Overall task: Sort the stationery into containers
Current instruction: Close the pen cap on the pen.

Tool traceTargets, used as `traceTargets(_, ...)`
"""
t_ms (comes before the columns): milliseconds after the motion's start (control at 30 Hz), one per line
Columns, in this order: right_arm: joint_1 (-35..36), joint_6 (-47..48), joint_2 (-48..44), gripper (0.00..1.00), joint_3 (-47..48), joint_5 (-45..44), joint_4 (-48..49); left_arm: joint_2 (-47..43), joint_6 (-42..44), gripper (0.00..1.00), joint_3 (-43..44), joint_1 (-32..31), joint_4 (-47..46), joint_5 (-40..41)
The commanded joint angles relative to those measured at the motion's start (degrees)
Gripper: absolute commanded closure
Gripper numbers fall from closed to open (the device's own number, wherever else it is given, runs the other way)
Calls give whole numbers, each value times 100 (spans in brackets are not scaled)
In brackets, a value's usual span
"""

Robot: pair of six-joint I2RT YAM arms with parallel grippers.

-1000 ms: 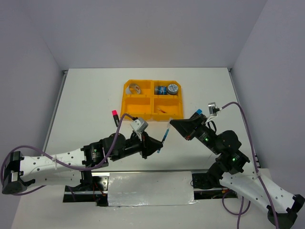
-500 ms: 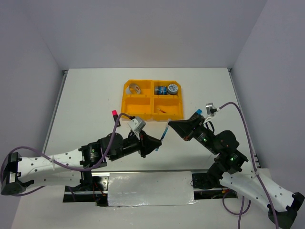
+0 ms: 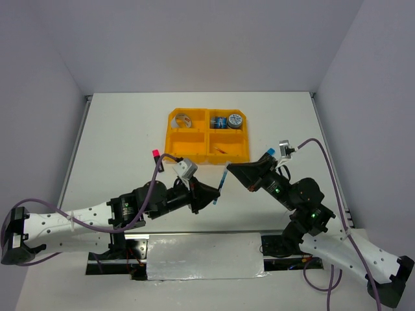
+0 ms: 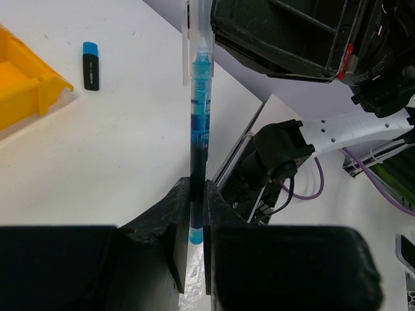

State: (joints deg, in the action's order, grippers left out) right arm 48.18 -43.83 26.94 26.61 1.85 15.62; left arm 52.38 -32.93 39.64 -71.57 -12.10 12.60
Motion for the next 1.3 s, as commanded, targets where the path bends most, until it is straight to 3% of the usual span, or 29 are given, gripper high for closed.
traceTargets(0,112,6,83,100,-51,26,188,-35,216,100,255,-15,-706,190)
traceTargets(667,112,173,672,98,714,527,-1034,-351,1245,100,26,-15,-900,375)
traceTargets(1067,121,288,646,79,811,939,-1043,-272,1254,100,62,-15,-856,463)
traceTargets(1267,147,393,593,75,767,1081,-946,-167,1166,100,-17,-15,-987,463)
